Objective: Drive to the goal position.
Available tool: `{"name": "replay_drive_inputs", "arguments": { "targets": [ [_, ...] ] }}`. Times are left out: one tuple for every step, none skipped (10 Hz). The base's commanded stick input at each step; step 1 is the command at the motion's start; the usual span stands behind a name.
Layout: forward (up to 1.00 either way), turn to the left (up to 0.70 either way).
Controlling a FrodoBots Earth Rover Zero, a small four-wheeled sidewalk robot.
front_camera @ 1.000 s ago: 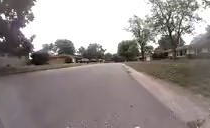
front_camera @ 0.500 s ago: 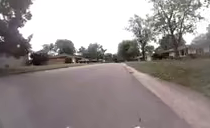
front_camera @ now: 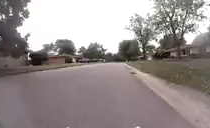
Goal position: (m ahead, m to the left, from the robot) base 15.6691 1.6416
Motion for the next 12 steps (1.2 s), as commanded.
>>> {"name": "replay_drive_inputs", "arguments": {
  "targets": [
    [0.7,0.0],
    [0.7,0.0],
    [0.7,0.0],
    [0.7,0.0],
    [0.7,0.0],
    [0.7,0.0],
    [0.7,0.0],
    [0.7,0.0],
    [0.7,0.0],
    [0.7,0.0],
    [0.7,0.0],
    [0.7,0.0]
  ]
}}
